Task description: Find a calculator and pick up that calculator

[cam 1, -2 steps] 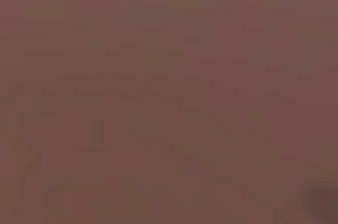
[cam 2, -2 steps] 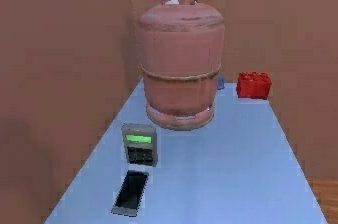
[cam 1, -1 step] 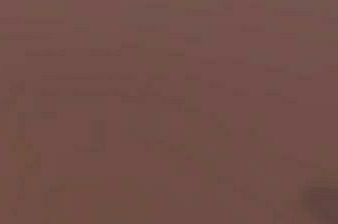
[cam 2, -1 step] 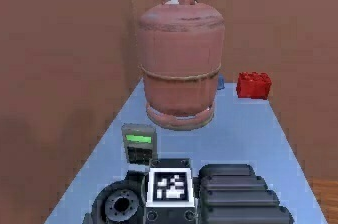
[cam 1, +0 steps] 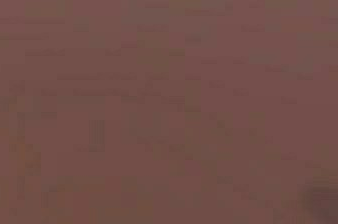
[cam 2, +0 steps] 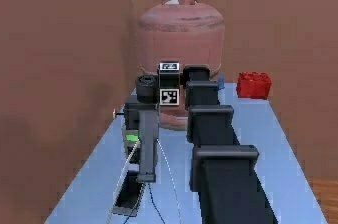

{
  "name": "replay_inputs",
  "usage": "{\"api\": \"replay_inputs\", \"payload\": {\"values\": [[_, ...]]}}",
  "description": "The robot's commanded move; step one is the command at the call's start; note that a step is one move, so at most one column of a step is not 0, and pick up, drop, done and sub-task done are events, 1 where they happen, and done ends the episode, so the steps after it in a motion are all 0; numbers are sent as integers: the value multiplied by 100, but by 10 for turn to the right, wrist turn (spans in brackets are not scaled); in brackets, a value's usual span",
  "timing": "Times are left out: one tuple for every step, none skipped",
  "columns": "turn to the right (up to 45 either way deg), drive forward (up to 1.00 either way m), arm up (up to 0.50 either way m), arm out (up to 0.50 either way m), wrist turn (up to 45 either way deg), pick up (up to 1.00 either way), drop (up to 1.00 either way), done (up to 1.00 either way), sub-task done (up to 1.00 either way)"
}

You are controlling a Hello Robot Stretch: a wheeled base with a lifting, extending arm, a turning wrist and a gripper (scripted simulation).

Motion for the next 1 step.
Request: {"api": "replay_inputs", "payload": {"values": [[0,0,0,0,450,0,0,0,0]]}}
